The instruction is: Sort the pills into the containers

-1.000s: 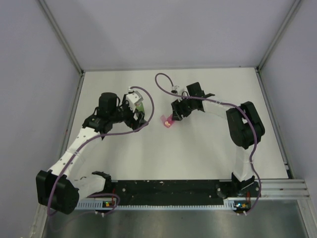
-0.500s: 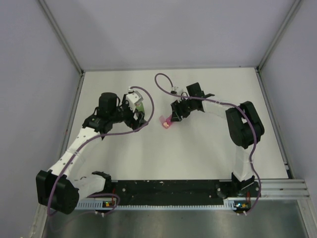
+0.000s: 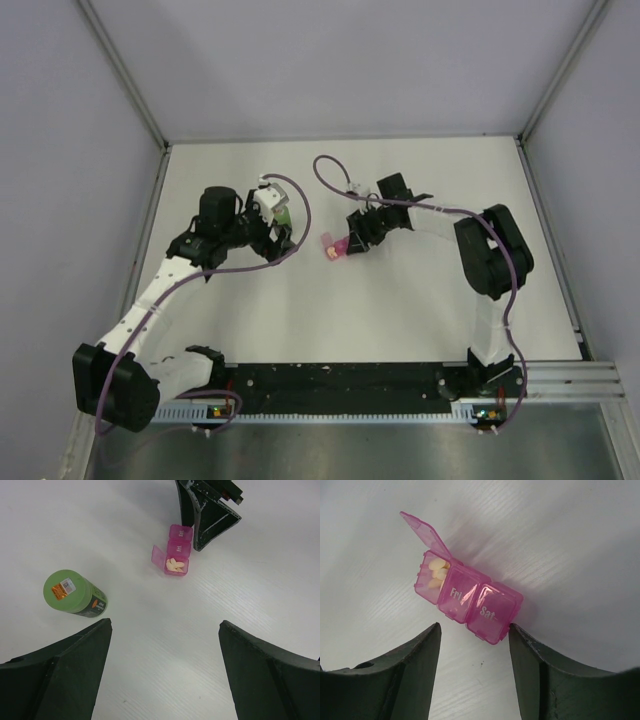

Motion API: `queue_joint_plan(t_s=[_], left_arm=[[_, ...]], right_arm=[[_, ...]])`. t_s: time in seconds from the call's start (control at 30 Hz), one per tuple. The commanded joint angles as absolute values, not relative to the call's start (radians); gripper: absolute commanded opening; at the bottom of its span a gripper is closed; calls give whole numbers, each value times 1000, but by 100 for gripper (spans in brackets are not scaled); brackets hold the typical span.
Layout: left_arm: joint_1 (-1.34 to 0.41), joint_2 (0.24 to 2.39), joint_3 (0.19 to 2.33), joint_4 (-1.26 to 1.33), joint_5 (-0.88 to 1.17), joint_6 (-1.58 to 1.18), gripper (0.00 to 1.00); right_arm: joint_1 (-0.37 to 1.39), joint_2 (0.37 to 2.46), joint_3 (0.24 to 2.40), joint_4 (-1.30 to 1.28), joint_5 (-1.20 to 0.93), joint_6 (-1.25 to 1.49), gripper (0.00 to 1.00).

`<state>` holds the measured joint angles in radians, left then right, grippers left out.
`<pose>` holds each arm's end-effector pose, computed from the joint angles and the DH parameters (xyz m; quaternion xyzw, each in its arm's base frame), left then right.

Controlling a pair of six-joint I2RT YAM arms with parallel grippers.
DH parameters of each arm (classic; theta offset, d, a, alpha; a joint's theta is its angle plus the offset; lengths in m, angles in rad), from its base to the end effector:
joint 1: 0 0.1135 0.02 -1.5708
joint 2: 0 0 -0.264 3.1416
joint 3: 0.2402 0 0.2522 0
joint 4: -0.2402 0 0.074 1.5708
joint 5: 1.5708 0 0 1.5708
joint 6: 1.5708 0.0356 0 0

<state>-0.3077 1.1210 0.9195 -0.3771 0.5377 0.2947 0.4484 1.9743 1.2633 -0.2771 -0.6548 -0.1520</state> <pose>0.2278 -0.0915 0.3038 0.3723 0.7722 -0.2366 0.4574 0.3553 0.1950 0.1565 -0.3564 0.8391 0.3448 0.2235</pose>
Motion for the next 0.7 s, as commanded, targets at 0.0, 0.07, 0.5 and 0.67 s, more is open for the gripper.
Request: queue_joint_plan(t_s=[0.0,0.07,0.5,0.67], left_arm=[[-305,1109,908,-362,535,318,93],[-305,1108,908,-365,532,321,93],[-305,1100,900,-376,522,334,93],[-305,1095,900,-385,520,347,93]], right_arm=[[457,1933,1250,-249,-693,-144,56],[463,1928,1247,-242,-699,-141,56],[534,1894,1201,-236,-690,-135,56],[554,1864,1187,-242,-664,-152,57]])
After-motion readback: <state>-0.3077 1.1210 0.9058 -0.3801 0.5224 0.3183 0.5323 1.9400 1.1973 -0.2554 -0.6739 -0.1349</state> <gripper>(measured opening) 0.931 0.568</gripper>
